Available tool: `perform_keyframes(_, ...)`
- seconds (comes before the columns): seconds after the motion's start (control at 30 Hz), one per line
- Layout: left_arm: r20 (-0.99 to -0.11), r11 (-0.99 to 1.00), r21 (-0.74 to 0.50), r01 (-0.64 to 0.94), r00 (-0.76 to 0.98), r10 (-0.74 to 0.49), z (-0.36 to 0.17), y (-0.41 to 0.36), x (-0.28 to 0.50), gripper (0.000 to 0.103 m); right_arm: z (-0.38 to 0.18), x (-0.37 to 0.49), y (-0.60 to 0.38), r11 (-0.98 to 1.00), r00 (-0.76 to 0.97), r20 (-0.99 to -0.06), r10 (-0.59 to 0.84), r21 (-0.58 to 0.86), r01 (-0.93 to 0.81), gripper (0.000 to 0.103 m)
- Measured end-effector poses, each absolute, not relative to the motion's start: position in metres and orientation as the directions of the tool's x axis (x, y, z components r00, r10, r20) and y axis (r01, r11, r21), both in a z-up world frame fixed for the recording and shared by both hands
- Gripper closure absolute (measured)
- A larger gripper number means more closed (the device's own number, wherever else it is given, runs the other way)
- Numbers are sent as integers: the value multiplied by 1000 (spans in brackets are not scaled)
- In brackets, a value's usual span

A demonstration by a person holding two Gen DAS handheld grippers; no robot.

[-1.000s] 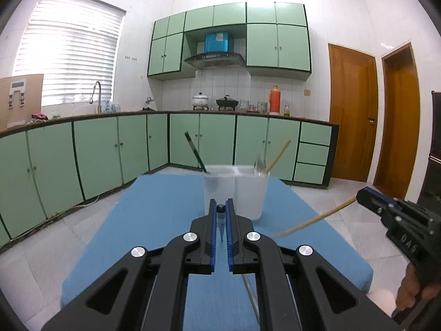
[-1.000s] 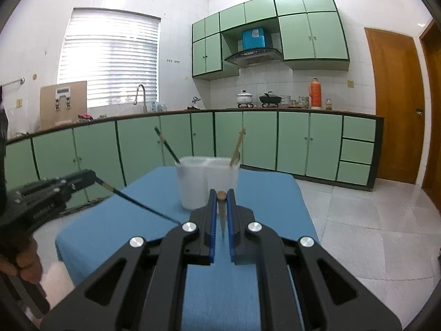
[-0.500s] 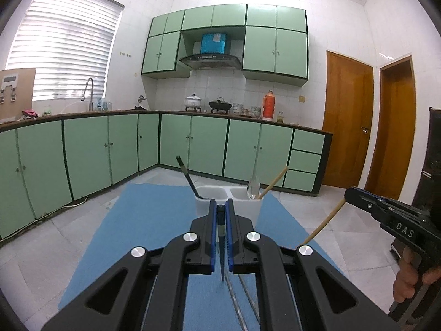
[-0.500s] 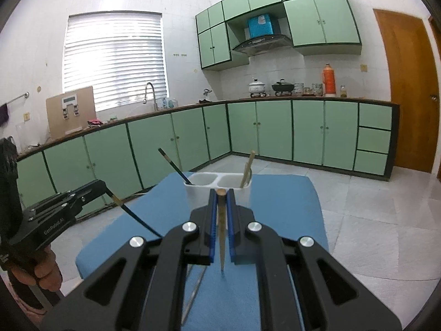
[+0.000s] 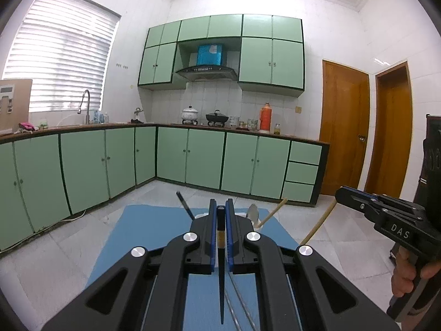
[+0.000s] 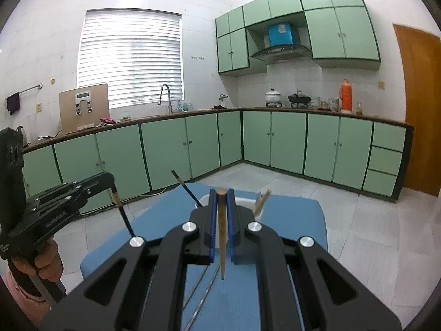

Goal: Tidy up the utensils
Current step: 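Lift both chopsticks and carry them over the white caddy, then lower both chopsticks into the caddy and open both tools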

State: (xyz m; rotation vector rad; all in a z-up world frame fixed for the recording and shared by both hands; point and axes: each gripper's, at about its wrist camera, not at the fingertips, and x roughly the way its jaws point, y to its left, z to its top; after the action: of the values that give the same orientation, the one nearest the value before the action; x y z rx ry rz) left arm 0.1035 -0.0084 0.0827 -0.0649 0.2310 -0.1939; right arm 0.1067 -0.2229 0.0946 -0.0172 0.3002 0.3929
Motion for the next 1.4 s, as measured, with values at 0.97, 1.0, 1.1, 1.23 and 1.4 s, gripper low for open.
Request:
perform_keyframes(0.97, -35, 989, -48, 143, 989, -144, 169, -35, 254, 97, 160, 232, -224, 935, 911, -219, 350, 24, -354, 97)
perform_keyframes(1.0, -42, 989, -50, 139, 989, -142, 164, -34, 261, 97, 156, 238, -223, 936, 911, -225, 347, 23, -351, 97)
perform_keyframes(1.1, -89, 990, -63, 128, 987, -133, 143, -34, 287, 97, 138, 257, -222, 940, 906, -256, 336, 30, -340, 97)
perform_keyframes(1.23, -151, 991, -74, 115, 981, -125, 117, -32, 313, 97, 119, 275, -220, 941, 897, -290, 335, 52, -334, 97)
perform_keyframes(1.4, -202, 990, -77, 114, 971, -127, 93, -32, 331, 97, 98, 290, -219, 939, 882, -325, 341, 83, -332, 97)
